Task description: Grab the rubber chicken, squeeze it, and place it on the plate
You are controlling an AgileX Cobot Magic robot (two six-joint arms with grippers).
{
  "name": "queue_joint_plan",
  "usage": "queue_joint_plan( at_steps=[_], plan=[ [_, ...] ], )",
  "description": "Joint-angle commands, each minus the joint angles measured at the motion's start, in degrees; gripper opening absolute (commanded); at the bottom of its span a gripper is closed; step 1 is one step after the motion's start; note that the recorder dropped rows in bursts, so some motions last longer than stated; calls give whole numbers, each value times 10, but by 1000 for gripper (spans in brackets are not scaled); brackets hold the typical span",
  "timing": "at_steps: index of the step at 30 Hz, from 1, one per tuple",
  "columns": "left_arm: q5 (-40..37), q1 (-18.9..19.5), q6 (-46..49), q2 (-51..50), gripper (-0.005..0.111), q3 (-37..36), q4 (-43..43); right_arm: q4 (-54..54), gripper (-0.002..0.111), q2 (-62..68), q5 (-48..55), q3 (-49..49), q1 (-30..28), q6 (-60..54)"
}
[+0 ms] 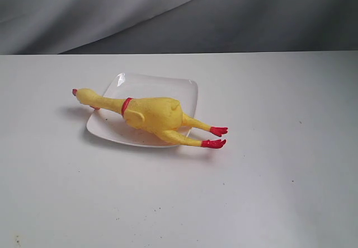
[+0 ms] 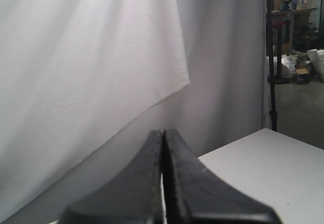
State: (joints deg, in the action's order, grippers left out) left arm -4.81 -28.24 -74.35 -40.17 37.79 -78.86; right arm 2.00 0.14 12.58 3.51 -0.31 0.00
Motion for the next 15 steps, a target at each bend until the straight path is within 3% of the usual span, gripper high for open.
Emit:
queue_joint_plan(
  at_steps=[1,15],
  plan=[
    [1,-2,-4,1,1,-3,2,1,0,-1,-11,-23,-25,0],
    [1,-2,-4,1,1,-3,2,0,0,-1,70,-35,-25,0]
  ],
)
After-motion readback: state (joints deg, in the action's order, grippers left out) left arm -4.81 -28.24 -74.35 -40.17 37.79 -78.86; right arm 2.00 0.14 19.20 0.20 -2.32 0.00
